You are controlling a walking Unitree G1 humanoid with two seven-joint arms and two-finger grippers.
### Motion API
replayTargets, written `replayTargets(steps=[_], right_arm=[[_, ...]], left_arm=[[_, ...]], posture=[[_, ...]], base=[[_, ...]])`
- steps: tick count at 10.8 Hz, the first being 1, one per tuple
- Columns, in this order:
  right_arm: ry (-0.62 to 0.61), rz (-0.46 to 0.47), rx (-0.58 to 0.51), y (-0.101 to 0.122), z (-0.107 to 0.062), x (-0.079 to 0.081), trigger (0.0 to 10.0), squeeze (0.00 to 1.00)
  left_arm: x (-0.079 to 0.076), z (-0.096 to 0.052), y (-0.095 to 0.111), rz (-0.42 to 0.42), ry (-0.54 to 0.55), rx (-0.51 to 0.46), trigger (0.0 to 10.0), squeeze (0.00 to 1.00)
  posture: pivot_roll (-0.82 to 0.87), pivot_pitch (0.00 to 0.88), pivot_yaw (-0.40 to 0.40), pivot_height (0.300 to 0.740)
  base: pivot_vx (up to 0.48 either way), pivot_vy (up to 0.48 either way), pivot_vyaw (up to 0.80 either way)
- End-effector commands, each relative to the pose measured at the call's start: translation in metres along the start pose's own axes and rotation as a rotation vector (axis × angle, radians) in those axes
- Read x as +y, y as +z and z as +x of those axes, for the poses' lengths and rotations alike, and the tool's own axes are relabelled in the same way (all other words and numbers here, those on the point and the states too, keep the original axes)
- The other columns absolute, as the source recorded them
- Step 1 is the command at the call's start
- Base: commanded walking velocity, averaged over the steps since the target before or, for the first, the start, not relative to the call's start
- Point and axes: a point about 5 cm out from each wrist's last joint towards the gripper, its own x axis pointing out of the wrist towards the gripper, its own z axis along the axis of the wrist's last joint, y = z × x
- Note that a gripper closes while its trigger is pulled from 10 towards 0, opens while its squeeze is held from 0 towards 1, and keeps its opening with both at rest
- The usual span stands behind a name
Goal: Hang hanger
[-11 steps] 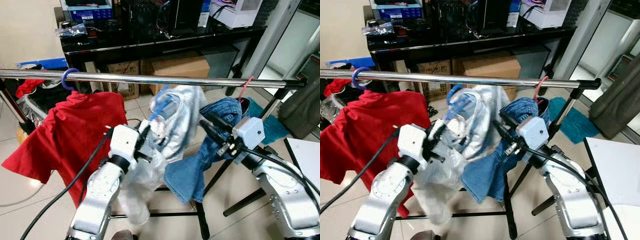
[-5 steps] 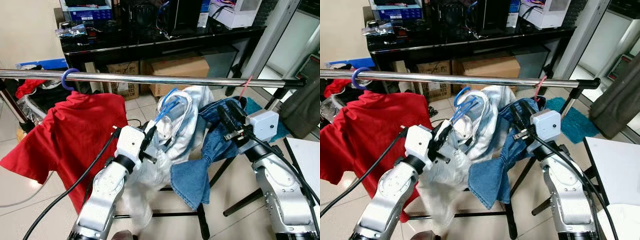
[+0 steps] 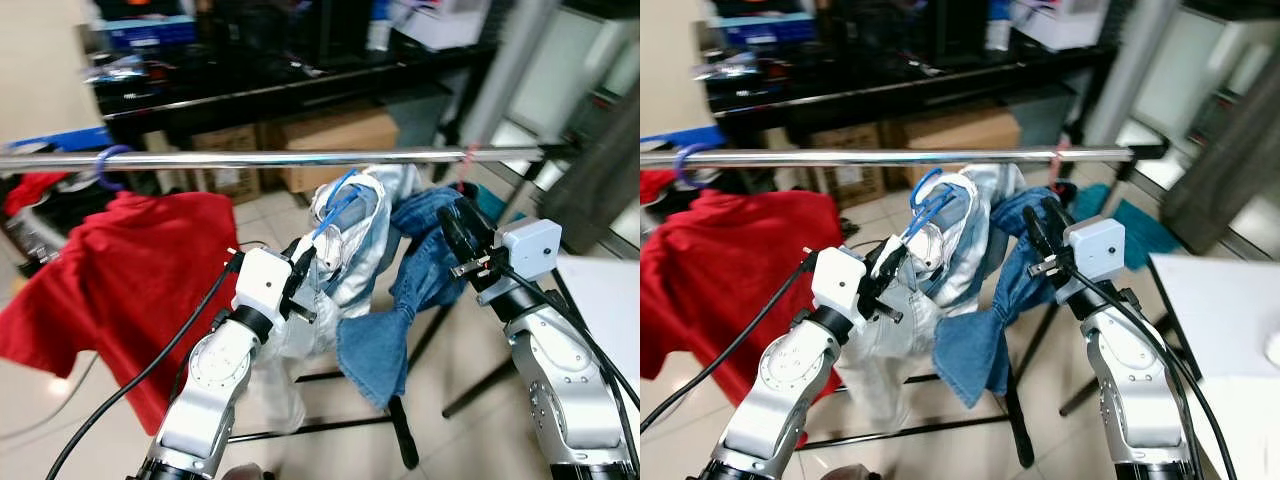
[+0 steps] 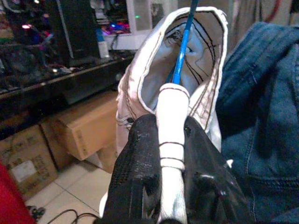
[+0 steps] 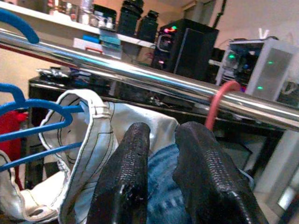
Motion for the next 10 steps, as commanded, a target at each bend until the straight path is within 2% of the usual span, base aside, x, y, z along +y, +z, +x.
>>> replayTargets(steps=[1, 3, 8, 10], right_arm=[[-0.026, -0.007, -0.003, 0.0, -0.002, -0.004, 10.0, 0.0], [-0.019, -0.016, 0.021, -0.005, -0.009, -0.003, 10.0, 0.0], [-0.015, -0.02, 0.02, -0.004, -0.01, -0.004, 10.0, 0.0], [0.067, -0.015, -0.003, 0.0, -0.012, 0.007, 10.0, 0.0]], left_arm=[[-0.003, 0.005, 0.014, 0.011, -0.018, -0.082, 0.0, 0.0], [-0.004, 0.005, 0.013, 0.011, -0.022, -0.08, 0.0, 0.0], [-0.006, 0.007, 0.012, 0.017, -0.046, -0.081, 0.0, 0.0], [-0.005, 0.006, 0.01, 0.012, -0.035, -0.075, 0.0, 0.0]], posture=[[0.07, 0.006, -0.025, 0.723], [0.07, 0.006, -0.026, 0.723], [0.06, 0.001, -0.022, 0.723], [0.05, 0.0, -0.022, 0.723]], base=[[0.0, 0.0, -0.47], [0.0, 0.0, -0.47], [0.0, 0.0, -0.53], [0.0, 0.0, 0.0]])
